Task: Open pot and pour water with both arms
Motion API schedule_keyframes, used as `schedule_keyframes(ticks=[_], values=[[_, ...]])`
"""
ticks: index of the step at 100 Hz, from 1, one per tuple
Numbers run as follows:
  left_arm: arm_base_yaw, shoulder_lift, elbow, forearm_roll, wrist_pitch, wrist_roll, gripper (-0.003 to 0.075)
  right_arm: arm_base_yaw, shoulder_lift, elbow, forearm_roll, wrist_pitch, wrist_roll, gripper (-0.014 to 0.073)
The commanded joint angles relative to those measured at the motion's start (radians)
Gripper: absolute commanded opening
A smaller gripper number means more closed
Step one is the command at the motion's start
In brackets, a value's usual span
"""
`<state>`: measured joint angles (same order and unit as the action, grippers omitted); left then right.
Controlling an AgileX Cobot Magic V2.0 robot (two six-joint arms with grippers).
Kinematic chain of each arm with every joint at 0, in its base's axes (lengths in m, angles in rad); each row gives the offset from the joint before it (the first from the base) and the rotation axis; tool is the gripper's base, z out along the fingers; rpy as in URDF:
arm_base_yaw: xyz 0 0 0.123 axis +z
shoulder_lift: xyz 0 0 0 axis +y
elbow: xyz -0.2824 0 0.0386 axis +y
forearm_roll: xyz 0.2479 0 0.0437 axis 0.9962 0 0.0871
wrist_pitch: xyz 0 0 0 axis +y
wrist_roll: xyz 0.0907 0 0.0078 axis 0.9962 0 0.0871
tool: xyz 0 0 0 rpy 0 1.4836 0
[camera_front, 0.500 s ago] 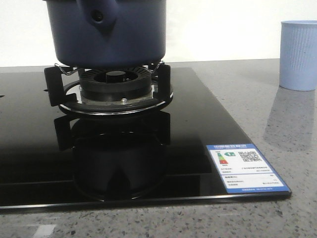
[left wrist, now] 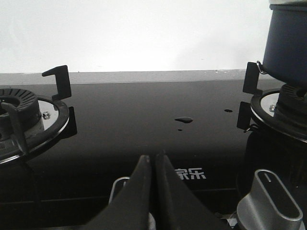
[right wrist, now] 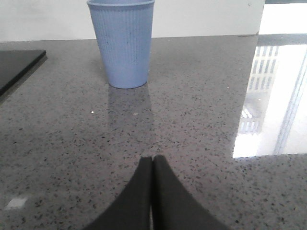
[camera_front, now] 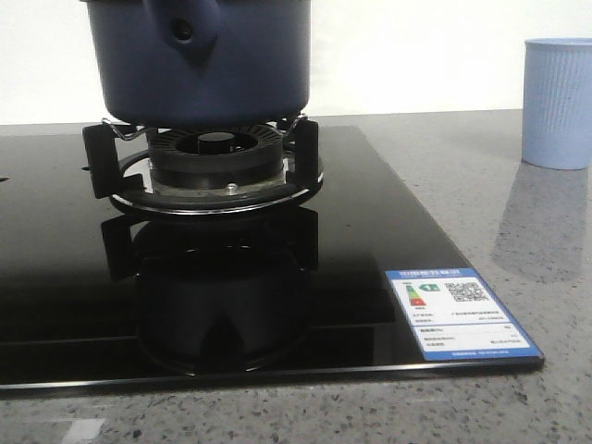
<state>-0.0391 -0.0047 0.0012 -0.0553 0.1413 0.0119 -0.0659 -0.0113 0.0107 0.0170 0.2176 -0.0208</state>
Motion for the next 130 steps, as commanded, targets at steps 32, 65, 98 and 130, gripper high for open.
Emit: schedule_keyframes(ticks=[32,65,98,130], values=[[0.005,-0.026,0.009,-0.004,-0.078,-0.004,-0.0020,-0.001,-0.018,0.024,0.002,-0.090,-0.008,-0.0070],[0.005,-0.026,0.009,-0.049,-0.108,-0.004,-0.0020,-0.001,-0.018,0.024,0.114,-0.098,-0.008,-0.0070],[0.005,-0.026,0.009,-0.400,-0.158,-0.004,-0.0020,-0.001,-0.018,0.024,0.320,-0.146,-0.008,-0.0070],[0.005,-0.026,-0.028,-0.705,-0.141,-0.004,-0.0020,-0.001,-0.018,-0.025,0.620,-0.138,-0.024,-0.0070]])
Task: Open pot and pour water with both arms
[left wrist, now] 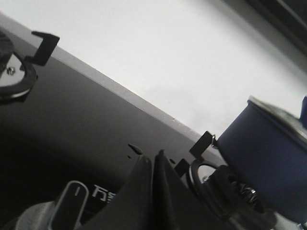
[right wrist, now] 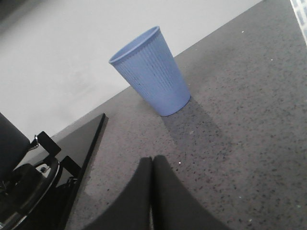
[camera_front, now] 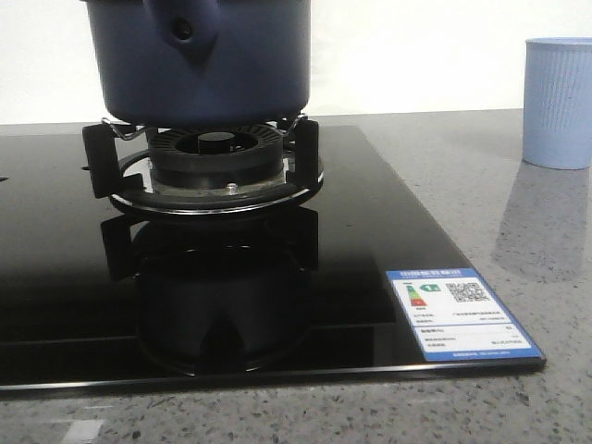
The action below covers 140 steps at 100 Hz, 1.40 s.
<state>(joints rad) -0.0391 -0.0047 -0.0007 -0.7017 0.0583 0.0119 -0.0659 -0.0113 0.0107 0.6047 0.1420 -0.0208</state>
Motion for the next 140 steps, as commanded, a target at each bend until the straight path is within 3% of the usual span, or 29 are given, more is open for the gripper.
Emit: schedule_keyframes(ticks=[1,15,43,54,82,93,98,108,117,123,140], values=[[0.005,-0.026,-0.033,-0.059,-0.050,-0.004,-0.0020,-0.001,-0.018,-0.035,0.029,-0.054,-0.026,-0.0070],[0.005,-0.020,-0.153,-0.004,0.040,0.054,-0.0020,-0.001,-0.002,-0.173,-0.033,0.044,-0.096,-0.0070],[0.005,0.189,-0.529,0.075,0.303,0.399,-0.0020,-0.001,0.262,-0.486,-0.057,0.276,-0.312,-0.0070],[-0.008,0.292,-0.631,0.073,0.354,0.515,-0.0020,0.037,0.370,-0.573,-0.057,0.294,-0.364,-0.0070],[-0.151,0.452,-0.709,0.069,0.339,0.519,0.0004,0.076,0.532,-0.650,-0.057,0.335,-0.398,-0.0062],[-0.195,0.513,-0.711,0.021,0.297,0.521,0.0099,0.076,0.561,-0.658,-0.057,0.353,-0.398,0.0039],[-0.219,0.540,-0.711,0.001,0.273,0.524,0.0175,0.076,0.566,-0.658,-0.055,0.353,-0.398,0.0134],[-0.265,0.594,-0.711,-0.023,0.223,0.524,0.0393,0.076,0.568,-0.658,-0.044,0.349,-0.398,0.0405],[-0.311,0.651,-0.713,-0.031,0.177,0.524,0.0542,0.076,0.568,-0.658,-0.044,0.340,-0.398,0.0535],[-0.344,0.695,-0.719,-0.032,0.142,0.524,0.0561,0.076,0.568,-0.658,-0.043,0.336,-0.398,0.0547],[-0.454,0.832,-0.755,-0.029,0.013,0.526,0.0501,0.076,0.568,-0.658,-0.042,0.329,-0.398,0.0546]])
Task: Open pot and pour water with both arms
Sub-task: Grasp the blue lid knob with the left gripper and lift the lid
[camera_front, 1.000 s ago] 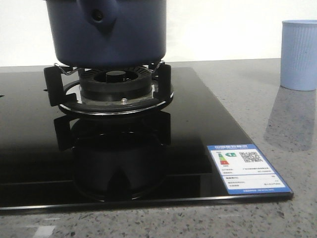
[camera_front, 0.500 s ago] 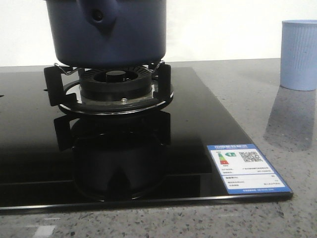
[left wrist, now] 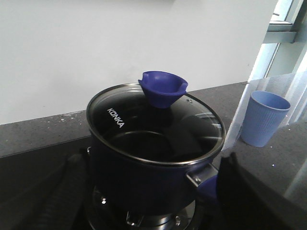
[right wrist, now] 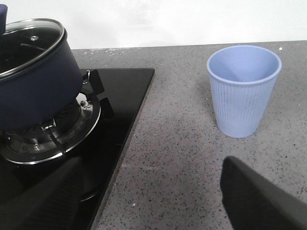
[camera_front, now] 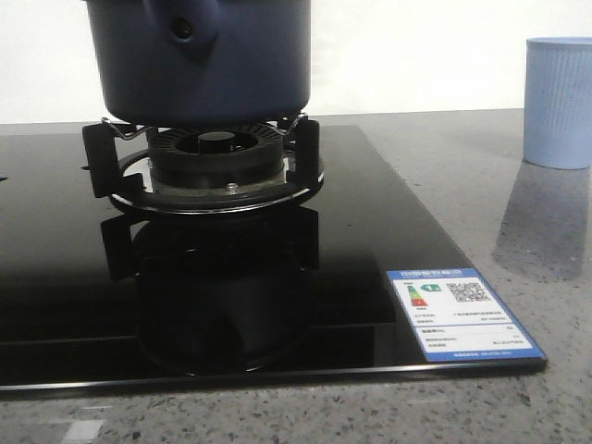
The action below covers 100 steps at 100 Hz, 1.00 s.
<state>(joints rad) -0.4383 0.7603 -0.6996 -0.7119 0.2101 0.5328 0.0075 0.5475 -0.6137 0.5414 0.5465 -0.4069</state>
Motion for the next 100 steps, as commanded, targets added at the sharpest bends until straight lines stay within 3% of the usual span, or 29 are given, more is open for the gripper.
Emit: schedule_keyframes(ticks=[1,27,46,100], values=[[-0.059,0.074,-0.061,-0.016,-0.145,0.005,0.0499,0.002,0.009,-0.034,0.022,-0.076,-0.012,0.0546],[-0.108,0.335,-0.198,-0.002,-0.250,0.005,0.0501,0.002,0.009,-0.034,0.022,-0.077,-0.012,0.0546],[-0.108,0.493,-0.316,0.003,-0.240,0.005,0.0575,0.002,0.009,-0.034,0.022,-0.077,-0.012,0.0546],[-0.108,0.657,-0.451,0.023,-0.229,0.030,0.0589,0.002,0.009,-0.034,0.022,-0.081,-0.012,0.0546]])
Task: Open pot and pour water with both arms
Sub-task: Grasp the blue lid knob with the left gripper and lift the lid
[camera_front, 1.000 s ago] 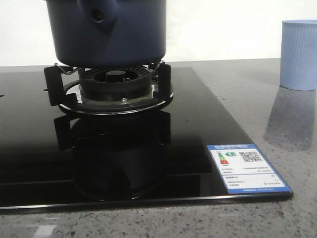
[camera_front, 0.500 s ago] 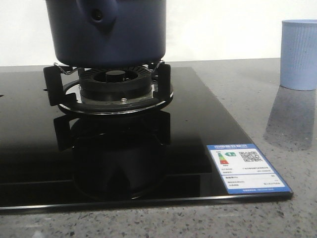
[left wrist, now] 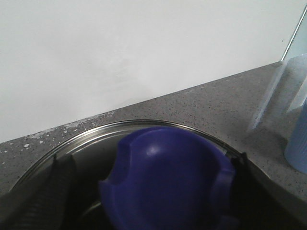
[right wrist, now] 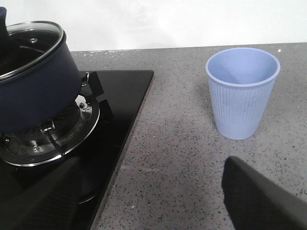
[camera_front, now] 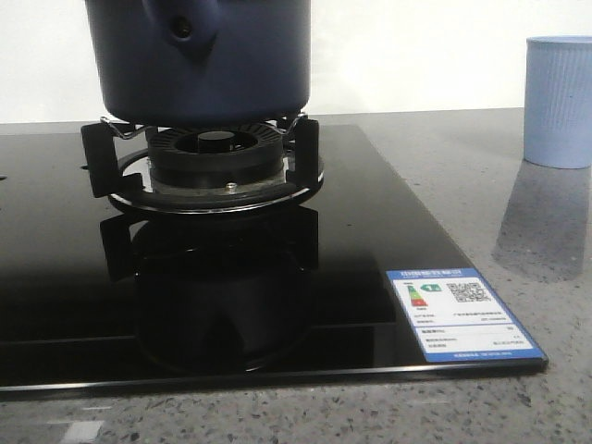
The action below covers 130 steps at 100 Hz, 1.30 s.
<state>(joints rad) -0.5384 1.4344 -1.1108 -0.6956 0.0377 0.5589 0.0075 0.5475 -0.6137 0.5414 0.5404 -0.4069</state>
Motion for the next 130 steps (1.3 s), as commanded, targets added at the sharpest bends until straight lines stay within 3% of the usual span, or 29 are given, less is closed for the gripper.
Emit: schedule_keyframes(ticks=[1,20,38,48,76,102,130], values=[[-0.007,-0.017,-0.040,0.007,-0.057,0.003,0.0589,0.002,0.009,-0.034,0.022,-0.075,-0.012,0.0546],[-0.007,-0.010,-0.040,0.010,-0.077,0.003,0.0559,0.002,0.009,-0.034,0.022,-0.075,-0.012,0.0546],[-0.007,-0.010,-0.040,0.010,-0.087,0.003,0.0365,0.002,0.009,-0.034,0.022,-0.075,-0.012,0.0546],[-0.007,-0.010,-0.040,0.010,-0.097,0.003,0.0298,0.002,0.009,-0.034,0.022,-0.077,-0.012,0.0546],[-0.005,-0.108,-0.040,0.010,-0.103,0.003,0.0295,0.002,0.013,-0.019,-0.041,-0.128,-0.012,0.0546],[0.068,-0.255,-0.040,0.010,-0.093,0.003,0.0295,0.002,0.099,0.100,-0.041,-0.342,-0.012,0.0546],[0.147,-0.363,-0.040,0.013,-0.056,0.003,0.0296,0.002,0.315,0.113,-0.039,-0.551,-0.012,0.0546]])
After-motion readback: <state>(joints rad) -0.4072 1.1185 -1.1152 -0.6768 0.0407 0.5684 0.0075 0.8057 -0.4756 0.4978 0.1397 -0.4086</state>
